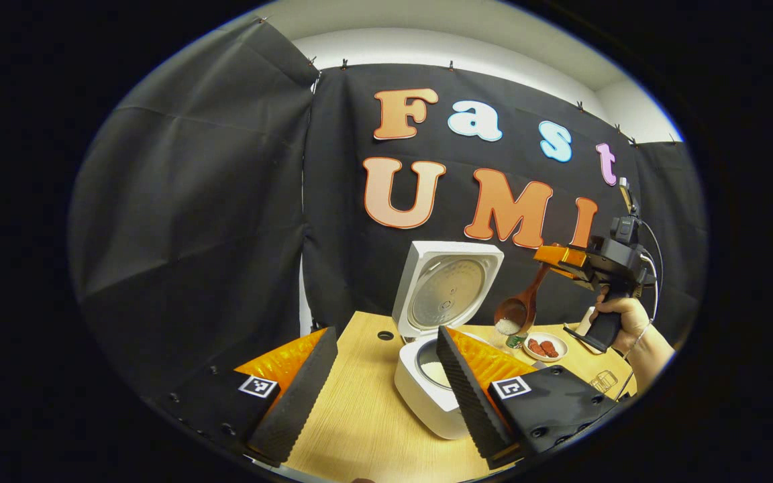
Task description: Close the left gripper, press the button to open the rice cooker; take a wooden spoon from the chopstick holder with the right hand, scoop a spoonful of rice and pour it into the rice cooker, then put the wooden spoon back into the chopstick holder.
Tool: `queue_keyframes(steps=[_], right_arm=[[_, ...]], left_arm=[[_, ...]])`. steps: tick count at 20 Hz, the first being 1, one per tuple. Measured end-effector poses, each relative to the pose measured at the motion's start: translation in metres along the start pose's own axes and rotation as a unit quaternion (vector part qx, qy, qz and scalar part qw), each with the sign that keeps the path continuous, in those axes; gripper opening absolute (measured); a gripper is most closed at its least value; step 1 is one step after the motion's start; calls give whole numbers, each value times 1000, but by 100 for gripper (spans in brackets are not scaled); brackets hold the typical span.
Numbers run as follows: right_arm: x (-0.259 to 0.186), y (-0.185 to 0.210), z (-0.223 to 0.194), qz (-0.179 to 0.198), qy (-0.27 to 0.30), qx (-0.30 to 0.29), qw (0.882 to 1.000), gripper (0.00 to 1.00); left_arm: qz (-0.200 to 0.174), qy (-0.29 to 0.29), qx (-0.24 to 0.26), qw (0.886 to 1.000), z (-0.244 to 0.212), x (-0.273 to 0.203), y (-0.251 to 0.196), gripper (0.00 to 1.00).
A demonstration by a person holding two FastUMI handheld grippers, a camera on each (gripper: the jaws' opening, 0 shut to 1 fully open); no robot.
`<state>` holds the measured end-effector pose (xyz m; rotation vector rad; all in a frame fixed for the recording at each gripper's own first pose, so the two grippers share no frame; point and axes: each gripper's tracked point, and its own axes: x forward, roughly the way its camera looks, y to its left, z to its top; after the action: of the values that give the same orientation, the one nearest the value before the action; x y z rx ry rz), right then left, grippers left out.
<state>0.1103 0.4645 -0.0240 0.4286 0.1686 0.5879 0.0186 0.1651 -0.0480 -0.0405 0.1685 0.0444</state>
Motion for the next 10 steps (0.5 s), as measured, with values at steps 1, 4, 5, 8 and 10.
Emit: queue_keyframes(steps=[1, 4, 5, 8, 10], right_arm=[[1, 0, 0, 1, 0, -7, 1000, 3], [1, 3, -2, 7, -3, -32, 999, 3], [1, 5, -2, 10, -3, -42, 999, 2], [0, 12, -5, 21, -6, -77, 997, 3], [-1, 21, -7, 37, -9, -94, 995, 3]], left_arm=[[0, 0, 0, 1000, -1, -1, 1, 100], [2, -1, 1, 1000, 0, 1, 2, 100], [2, 0, 2, 1000, -1, 1, 2, 100], [0, 2, 0, 1000, -2, 1, 2, 100], [2, 2, 1, 1000, -3, 2, 2, 100]])
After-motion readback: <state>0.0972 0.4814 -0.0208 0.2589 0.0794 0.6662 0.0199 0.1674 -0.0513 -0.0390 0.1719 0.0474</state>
